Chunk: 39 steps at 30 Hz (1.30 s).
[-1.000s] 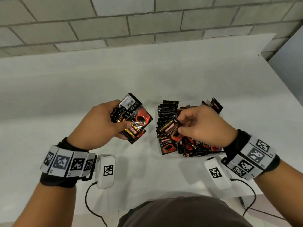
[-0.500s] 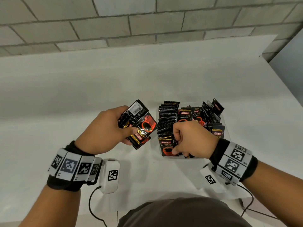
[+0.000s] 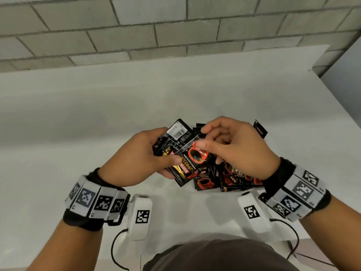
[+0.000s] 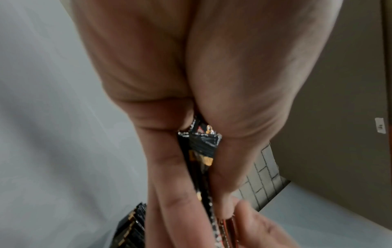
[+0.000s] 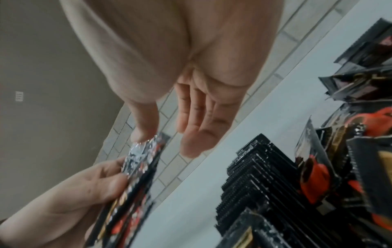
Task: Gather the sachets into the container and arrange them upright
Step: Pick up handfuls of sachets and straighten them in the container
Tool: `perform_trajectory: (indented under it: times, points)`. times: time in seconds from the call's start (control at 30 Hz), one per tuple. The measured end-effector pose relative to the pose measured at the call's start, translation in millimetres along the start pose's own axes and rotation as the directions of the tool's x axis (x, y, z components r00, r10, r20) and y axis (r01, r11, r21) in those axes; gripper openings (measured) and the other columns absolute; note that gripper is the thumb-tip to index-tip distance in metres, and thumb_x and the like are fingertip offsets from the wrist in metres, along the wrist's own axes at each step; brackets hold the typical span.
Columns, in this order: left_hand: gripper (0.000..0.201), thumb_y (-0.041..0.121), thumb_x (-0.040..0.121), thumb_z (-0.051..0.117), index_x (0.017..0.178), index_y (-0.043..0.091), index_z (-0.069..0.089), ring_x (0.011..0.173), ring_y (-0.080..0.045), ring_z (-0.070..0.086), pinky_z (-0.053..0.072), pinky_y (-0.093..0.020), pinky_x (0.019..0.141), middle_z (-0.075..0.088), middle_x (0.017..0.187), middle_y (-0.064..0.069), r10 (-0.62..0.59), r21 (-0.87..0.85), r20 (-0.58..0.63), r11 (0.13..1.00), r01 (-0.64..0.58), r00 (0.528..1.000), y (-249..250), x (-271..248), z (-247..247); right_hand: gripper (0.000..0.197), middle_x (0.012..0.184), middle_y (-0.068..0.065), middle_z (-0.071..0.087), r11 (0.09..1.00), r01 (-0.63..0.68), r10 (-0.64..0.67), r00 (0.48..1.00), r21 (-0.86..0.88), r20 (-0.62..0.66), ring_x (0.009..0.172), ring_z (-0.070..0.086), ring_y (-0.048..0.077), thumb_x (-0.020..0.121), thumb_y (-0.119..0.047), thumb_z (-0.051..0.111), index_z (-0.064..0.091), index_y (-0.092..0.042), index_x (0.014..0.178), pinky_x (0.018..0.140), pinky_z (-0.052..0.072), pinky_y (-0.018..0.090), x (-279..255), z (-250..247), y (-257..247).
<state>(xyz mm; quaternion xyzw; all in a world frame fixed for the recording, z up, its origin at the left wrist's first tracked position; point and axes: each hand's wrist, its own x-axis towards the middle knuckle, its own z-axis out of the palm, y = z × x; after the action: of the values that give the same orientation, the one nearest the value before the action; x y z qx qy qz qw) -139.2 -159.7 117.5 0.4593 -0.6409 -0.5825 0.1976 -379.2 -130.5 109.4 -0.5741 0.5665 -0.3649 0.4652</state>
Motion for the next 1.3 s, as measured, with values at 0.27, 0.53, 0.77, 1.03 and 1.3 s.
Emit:
perform_trajectory:
  times: [0.27, 0.53, 0.77, 1.03, 1.3]
  points:
    - [0.045, -0.005, 0.088, 0.071, 0.129, 0.012, 0.063, 0.097, -0.028, 0.077, 0.064, -0.039, 0.077, 0.077, 0.113, -0.007, 0.015, -0.177, -0.033, 0.984, -0.021, 0.999, -0.3, 0.5, 1.3, 0.019, 0.081, 0.001, 0.052, 0.997, -0.066, 0.060, 0.992, 0.047, 0.114, 0.068, 0.067, 0.008, 0.099, -0.004, 0.059, 0.069, -0.010, 0.113, 0.067, 0.063, 0.039, 1.3, -11.9, 2.4]
    - [0.041, -0.001, 0.090, 0.072, 0.126, 0.017, 0.065, 0.093, -0.025, 0.077, 0.065, -0.044, 0.077, 0.078, 0.105, -0.005, -0.034, -0.057, -0.189, 0.998, 0.024, 0.981, -18.9, -1.8, -21.1, 0.011, 0.060, 0.001, 0.067, 0.979, -0.140, 0.138, 0.990, -0.146, -0.026, 0.047, 0.055, 0.010, 0.083, -0.010, 0.079, 0.068, -0.008, 0.083, 0.056, 0.047, 0.024, 1.4, -34.5, 16.1]
    - [0.041, -0.002, 0.090, 0.073, 0.125, 0.017, 0.066, 0.090, -0.024, 0.078, 0.065, -0.041, 0.075, 0.078, 0.101, -0.004, -0.063, -0.050, -0.204, 0.997, 0.053, 0.977, -27.7, -4.2, -19.9, 0.022, 0.076, 0.018, 0.072, 0.953, -0.236, 0.271, 0.944, -0.191, 0.187, 0.066, 0.076, 0.029, 0.079, 0.004, 0.079, 0.060, -0.004, 0.084, 0.068, 0.063, 0.043, -13.3, -15.1, 41.0]
    - [0.041, -0.001, 0.089, 0.073, 0.126, 0.018, 0.065, 0.090, -0.023, 0.078, 0.065, -0.038, 0.074, 0.078, 0.102, -0.003, -0.065, -0.037, -0.182, 0.998, 0.059, 0.981, -28.3, -4.5, -17.3, 0.029, 0.069, -0.006, 0.069, 0.802, -0.024, 0.207, 0.948, -0.597, 0.240, 0.064, 0.066, 0.008, 0.068, -0.027, 0.092, 0.066, -0.017, 0.078, 0.063, 0.054, 0.025, -13.8, 12.1, 56.3]
    - [0.042, -0.001, 0.090, 0.073, 0.128, 0.017, 0.064, 0.090, -0.025, 0.078, 0.065, -0.041, 0.076, 0.078, 0.105, -0.002, -0.050, -0.062, -0.158, 0.997, 0.040, 0.986, -22.6, -3.4, -13.5, 0.033, 0.063, -0.002, 0.067, 0.854, -0.040, 0.108, 0.989, -0.519, 0.101, 0.052, 0.059, 0.004, 0.073, -0.037, 0.087, 0.061, -0.022, 0.086, 0.055, 0.046, 0.017, -7.0, 1.3, 30.5]
